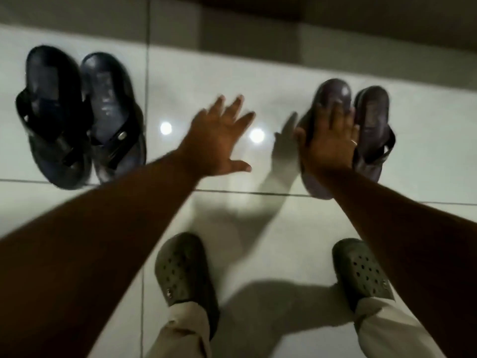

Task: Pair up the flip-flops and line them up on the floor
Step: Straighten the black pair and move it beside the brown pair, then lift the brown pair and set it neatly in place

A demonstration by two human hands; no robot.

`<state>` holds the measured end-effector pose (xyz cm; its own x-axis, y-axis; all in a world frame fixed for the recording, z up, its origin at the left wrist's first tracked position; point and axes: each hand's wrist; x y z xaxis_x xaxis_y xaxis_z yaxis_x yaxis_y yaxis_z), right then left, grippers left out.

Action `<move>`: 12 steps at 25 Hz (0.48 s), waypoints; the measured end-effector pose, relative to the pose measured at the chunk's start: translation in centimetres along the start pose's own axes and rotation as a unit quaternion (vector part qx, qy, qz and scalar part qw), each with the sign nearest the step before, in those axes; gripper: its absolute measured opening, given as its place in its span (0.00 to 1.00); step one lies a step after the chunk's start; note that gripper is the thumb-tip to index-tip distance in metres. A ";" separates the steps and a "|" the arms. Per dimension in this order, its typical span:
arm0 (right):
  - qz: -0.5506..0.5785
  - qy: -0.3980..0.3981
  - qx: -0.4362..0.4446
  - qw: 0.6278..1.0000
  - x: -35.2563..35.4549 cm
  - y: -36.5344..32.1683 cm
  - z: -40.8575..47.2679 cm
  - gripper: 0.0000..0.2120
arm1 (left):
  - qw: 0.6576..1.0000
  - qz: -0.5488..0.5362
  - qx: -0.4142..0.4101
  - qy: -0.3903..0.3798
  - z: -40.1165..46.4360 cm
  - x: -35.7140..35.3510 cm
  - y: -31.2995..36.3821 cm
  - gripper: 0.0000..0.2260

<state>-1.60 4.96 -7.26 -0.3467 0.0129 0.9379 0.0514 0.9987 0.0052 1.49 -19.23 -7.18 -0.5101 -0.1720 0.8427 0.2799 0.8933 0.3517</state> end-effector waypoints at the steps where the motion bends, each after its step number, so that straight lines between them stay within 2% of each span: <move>1: 0.002 -0.004 -0.032 0.999 0.6 4.2 0.6 0.32 | 1.000 -0.021 -0.004 -0.021 2.4 -0.5 3.8 0.47; 3: -0.003 -0.065 -0.070 0.995 1.0 12.2 2.2 0.31 | 0.997 -0.044 -0.009 -0.064 7.2 -1.3 10.7 0.46; 6: -0.003 -0.229 0.002 0.974 -0.8 18.9 4.4 0.28 | 0.993 -0.033 -0.005 -0.111 13.2 -2.7 15.9 0.41; 7: 0.012 -0.250 0.024 0.968 -1.7 19.4 4.4 0.28 | 0.991 -0.002 -0.014 -0.132 14.4 -3.4 16.1 0.38; 10: 0.074 -0.228 0.040 0.970 -2.9 21.3 4.0 0.28 | 0.974 0.112 -0.047 -0.192 16.8 -4.7 17.4 0.35; 12: 0.087 -0.226 0.049 0.969 -2.8 24.1 4.5 0.29 | 0.974 0.101 -0.031 -0.198 18.1 -5.3 19.9 0.34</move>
<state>-3.56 29.25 -11.34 -0.7172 0.1810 0.6730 0.0654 0.9789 -0.1936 -4.92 6.97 -12.03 -0.7103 0.1901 0.6777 0.4493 0.8636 0.2287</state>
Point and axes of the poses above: each hand's wrist, its own z-axis towards the middle knuckle, its own x-axis out of the back of the hand, y = z × x, and after that the axes turned 2 degrees about -x, right-handed
